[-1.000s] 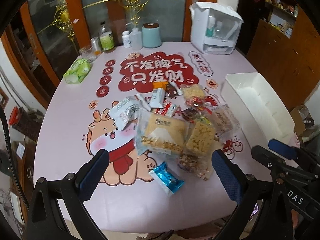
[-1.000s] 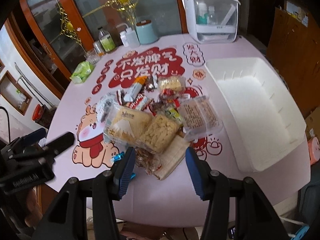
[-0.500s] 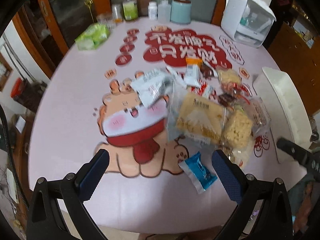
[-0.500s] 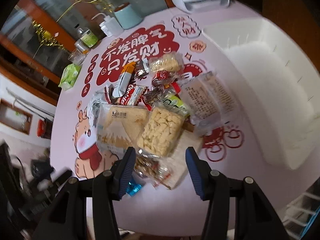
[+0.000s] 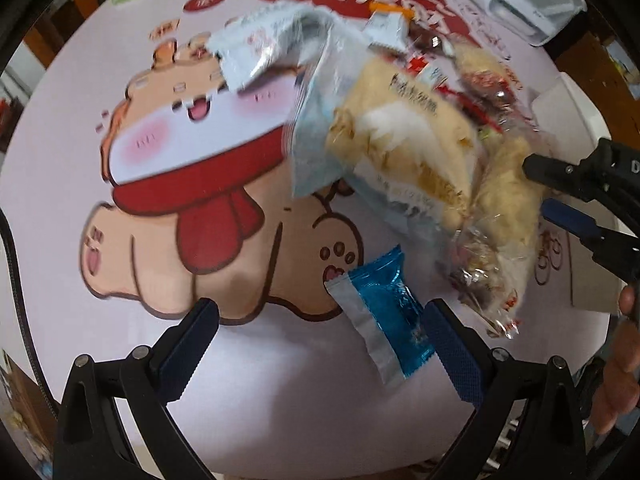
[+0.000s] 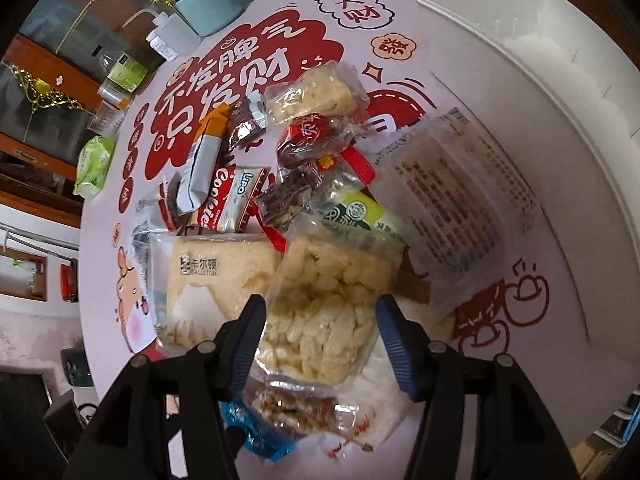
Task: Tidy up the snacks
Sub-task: 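Grasp the blue candy with the left tool while the right tool grasps the puffed-rice bag, then carry both snacks over the white tray and open both tools to drop them, then move both tools back over the snack pile, then grasp the brown nut bag with the left tool while the right tool grasps the wafer pack, then carry both packs over the white tray and open both tools to release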
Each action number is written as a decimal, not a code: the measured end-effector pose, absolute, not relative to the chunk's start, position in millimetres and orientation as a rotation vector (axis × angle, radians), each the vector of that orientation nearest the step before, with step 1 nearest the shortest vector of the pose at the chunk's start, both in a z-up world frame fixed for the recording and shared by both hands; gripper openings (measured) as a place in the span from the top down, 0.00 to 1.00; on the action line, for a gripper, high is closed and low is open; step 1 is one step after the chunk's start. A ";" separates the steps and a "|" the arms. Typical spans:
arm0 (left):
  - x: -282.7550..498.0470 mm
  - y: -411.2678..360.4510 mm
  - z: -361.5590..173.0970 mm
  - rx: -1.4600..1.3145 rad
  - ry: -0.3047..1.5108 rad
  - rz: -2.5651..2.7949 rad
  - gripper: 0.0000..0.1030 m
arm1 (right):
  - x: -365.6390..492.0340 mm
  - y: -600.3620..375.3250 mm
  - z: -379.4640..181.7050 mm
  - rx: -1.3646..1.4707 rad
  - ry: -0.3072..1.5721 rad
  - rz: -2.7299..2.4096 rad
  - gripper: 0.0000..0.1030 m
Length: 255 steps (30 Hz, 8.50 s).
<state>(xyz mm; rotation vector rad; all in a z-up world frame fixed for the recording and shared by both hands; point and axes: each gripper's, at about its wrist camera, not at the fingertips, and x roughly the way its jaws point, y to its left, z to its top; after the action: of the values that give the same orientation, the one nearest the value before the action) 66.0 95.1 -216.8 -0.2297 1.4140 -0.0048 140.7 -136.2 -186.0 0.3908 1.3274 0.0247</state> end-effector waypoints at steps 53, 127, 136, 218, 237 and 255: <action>95.0 -94.4 -17.1 0.069 0.940 -0.284 0.72 | 53.6 -298.9 -23.6 0.288 0.780 -0.084 0.50; 78.2 -69.8 11.9 0.190 0.859 -0.121 0.12 | 32.9 -271.1 -30.0 0.200 0.706 -0.036 0.16; 76.4 -28.6 -1.6 0.140 0.896 -0.065 0.12 | 43.6 -236.3 -47.4 0.153 0.780 0.012 0.16; 73.4 63.3 -211.3 -0.304 1.356 -0.090 0.55 | 90.4 -121.3 -221.4 0.096 1.307 0.064 0.23; 65.7 89.7 -196.1 -0.284 1.334 -0.111 0.55 | 80.1 -115.1 -224.1 -0.002 1.300 0.042 0.35; 71.4 5.1 -117.1 -0.052 1.150 -0.283 0.55 | 38.9 -195.2 -116.6 0.160 0.976 0.049 0.35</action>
<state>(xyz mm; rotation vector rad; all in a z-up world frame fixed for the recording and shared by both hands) 71.4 5.1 -117.1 -0.0516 1.1495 -0.2831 38.9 -195.2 -116.6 0.1600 0.9763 0.0487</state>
